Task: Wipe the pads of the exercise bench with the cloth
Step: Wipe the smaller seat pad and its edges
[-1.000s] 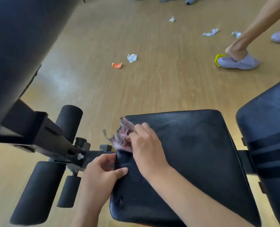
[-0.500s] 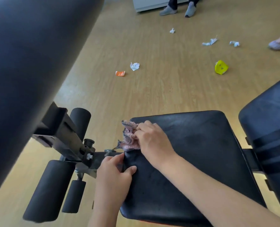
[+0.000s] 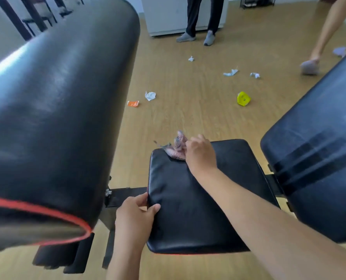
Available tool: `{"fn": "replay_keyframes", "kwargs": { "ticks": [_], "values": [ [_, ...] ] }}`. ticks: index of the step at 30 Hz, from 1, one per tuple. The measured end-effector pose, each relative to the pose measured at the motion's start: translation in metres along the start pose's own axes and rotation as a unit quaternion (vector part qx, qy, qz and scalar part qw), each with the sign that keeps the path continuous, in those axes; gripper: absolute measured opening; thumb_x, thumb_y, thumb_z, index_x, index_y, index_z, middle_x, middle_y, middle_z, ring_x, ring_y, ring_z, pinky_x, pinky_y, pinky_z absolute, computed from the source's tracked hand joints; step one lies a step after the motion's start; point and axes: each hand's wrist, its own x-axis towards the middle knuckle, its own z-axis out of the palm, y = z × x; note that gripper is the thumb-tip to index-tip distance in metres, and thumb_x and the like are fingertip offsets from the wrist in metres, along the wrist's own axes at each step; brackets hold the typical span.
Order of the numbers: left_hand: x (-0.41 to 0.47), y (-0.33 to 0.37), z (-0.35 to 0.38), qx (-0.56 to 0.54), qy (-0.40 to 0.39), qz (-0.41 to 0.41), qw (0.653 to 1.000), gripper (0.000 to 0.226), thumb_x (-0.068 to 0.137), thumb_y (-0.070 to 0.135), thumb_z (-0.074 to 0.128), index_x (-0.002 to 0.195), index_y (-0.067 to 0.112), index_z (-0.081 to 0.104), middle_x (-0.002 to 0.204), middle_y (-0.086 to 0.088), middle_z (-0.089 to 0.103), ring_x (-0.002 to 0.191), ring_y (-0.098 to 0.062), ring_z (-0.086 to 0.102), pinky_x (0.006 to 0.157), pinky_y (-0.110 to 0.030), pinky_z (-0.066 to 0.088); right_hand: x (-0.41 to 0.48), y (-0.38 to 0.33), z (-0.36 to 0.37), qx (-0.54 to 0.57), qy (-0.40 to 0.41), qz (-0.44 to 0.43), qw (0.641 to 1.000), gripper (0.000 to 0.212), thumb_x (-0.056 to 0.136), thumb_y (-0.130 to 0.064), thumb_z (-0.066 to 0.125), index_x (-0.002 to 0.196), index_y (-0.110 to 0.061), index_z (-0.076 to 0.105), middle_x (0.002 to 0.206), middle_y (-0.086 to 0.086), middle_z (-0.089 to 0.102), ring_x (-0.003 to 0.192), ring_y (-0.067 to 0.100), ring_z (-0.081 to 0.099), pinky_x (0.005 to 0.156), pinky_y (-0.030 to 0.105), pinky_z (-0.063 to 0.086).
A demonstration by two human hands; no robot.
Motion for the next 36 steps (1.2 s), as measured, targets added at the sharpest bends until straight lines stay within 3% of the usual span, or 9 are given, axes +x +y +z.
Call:
{"fn": "replay_keyframes", "kwargs": {
  "ticks": [5,9,13,18,22,24,27,30,36],
  "values": [
    [-0.008,0.009,-0.002,-0.018,-0.012,0.031,0.999,0.013,0.089,0.022,0.069,0.091,0.033,0.063,0.081,0.012,0.049,0.066,0.002,0.044,0.062,-0.019,0.033,-0.016,-0.040,0.002,0.043,0.004,0.099,0.994,0.034,0.044,-0.002,0.093,0.047,-0.013,0.061,0.054,-0.001,0.058,0.063,0.023,0.057,0.051,0.028,0.045],
    [0.002,0.007,-0.004,-0.006,-0.015,0.025,1.000,0.021,0.084,0.013,0.071,0.076,0.032,0.075,0.056,0.016,0.064,0.063,0.002,0.054,0.061,-0.008,0.046,-0.052,-0.103,0.011,0.097,-0.074,-0.090,0.988,0.025,0.046,-0.006,0.086,0.051,-0.018,0.065,0.058,-0.005,0.060,0.065,0.019,0.056,0.054,0.025,0.043],
    [0.005,0.005,-0.003,-0.002,0.012,-0.029,1.000,0.034,0.068,0.028,0.086,0.102,0.029,0.080,0.084,0.011,0.079,0.093,-0.017,0.072,0.081,-0.032,0.053,-0.032,-0.061,0.001,0.022,-0.066,-0.166,0.984,0.019,0.054,-0.010,0.084,0.053,-0.018,0.066,0.057,-0.003,0.062,0.066,0.021,0.059,0.056,0.026,0.046],
    [0.006,0.001,-0.007,-0.053,-0.016,-0.045,0.997,0.033,0.071,0.029,0.085,0.104,0.034,0.078,0.078,0.018,0.074,0.086,-0.009,0.068,0.075,-0.027,0.048,0.002,0.063,-0.036,-0.021,0.055,0.093,0.994,0.011,0.077,-0.003,0.072,0.067,0.000,0.069,0.068,0.017,0.067,0.075,0.037,0.061,0.062,0.041,0.049],
    [0.002,0.008,-0.008,-0.015,-0.015,0.006,1.000,0.036,0.079,0.027,0.078,0.071,0.057,0.060,0.064,0.026,0.064,0.071,0.008,0.056,0.061,-0.011,0.038,-0.007,0.040,-0.021,0.023,0.090,0.200,0.975,0.012,0.075,-0.002,0.074,0.065,-0.001,0.068,0.070,0.014,0.065,0.078,0.035,0.059,0.065,0.041,0.046],
    [0.001,0.012,-0.008,0.014,-0.005,0.014,1.000,0.039,0.079,0.029,0.077,0.065,0.057,0.055,0.068,0.023,0.064,0.075,0.000,0.059,0.062,-0.017,0.040,-0.025,-0.014,-0.004,0.077,0.082,0.138,0.984,0.012,0.065,0.000,0.078,0.063,-0.007,0.068,0.067,0.009,0.064,0.073,0.031,0.061,0.062,0.038,0.050],
    [0.001,0.014,-0.008,0.025,-0.008,0.007,1.000,0.032,0.077,0.029,0.078,0.060,0.049,0.058,0.061,0.023,0.062,0.081,-0.010,0.066,0.066,-0.027,0.045,-0.057,-0.072,0.007,0.150,0.012,-0.059,0.987,0.009,0.066,-0.002,0.073,0.064,-0.009,0.069,0.068,0.004,0.061,0.072,0.026,0.057,0.062,0.034,0.052],
    [-0.001,0.016,-0.011,0.006,0.002,-0.014,1.000,0.018,0.074,0.030,0.082,0.078,0.045,0.073,0.068,0.019,0.069,0.085,-0.015,0.069,0.069,-0.029,0.045,-0.049,-0.053,0.001,0.101,-0.026,-0.193,0.976,0.013,0.074,-0.004,0.064,0.064,-0.009,0.069,0.067,0.004,0.061,0.070,0.025,0.056,0.062,0.031,0.051],
    [-0.003,0.010,-0.019,-0.059,-0.041,-0.029,0.997,0.021,0.078,0.022,0.081,0.082,0.040,0.071,0.068,0.013,0.074,0.069,-0.004,0.068,0.057,-0.021,0.045,-0.024,0.094,-0.038,-0.099,0.059,0.114,0.987,0.018,0.073,0.000,0.077,0.062,-0.004,0.064,0.067,0.010,0.063,0.072,0.032,0.055,0.062,0.039,0.048]
  ]
}}
